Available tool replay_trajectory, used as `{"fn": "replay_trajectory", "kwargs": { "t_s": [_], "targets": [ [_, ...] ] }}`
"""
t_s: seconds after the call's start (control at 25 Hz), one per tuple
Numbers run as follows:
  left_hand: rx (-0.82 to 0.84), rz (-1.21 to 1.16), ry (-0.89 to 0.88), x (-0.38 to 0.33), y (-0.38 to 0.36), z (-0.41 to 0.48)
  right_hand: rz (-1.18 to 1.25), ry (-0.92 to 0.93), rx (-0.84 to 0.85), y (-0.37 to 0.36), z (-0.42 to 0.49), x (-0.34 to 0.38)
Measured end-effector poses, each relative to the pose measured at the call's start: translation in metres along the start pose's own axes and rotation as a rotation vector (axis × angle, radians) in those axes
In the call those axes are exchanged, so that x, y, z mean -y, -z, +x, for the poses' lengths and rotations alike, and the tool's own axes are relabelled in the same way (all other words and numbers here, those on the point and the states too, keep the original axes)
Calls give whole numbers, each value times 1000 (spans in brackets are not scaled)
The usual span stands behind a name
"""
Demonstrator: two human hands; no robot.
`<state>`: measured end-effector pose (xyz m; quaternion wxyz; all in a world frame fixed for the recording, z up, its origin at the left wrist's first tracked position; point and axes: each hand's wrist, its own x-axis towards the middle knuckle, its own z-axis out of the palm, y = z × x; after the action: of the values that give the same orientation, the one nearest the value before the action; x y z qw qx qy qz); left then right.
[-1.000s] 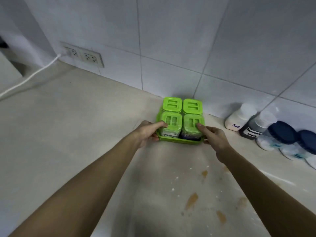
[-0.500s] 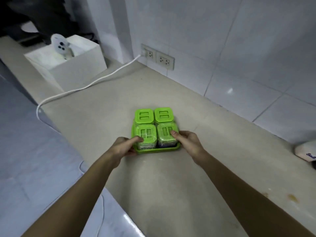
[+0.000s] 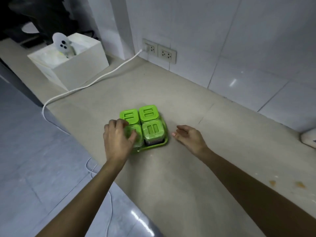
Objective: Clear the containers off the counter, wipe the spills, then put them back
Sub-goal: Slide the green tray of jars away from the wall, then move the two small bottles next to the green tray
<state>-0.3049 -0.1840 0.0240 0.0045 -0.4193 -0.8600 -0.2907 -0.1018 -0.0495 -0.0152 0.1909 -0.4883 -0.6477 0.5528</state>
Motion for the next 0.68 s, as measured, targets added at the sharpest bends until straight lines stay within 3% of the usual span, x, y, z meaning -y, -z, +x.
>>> {"fn": "replay_trajectory", "kwargs": {
  "t_s": [0.24,0.52,0.68],
  "targets": [
    [195,-41,-555,-123,-67,-24,-163,-82,-189,140,-74,-59],
    [466,-169,-874,-326,-163,-75,-530,-184,-477,355,-148,-102],
    [564,-50,-1026,-419,-216,-85,-714,-128,-614,431,-158,-112]
  ]
}}
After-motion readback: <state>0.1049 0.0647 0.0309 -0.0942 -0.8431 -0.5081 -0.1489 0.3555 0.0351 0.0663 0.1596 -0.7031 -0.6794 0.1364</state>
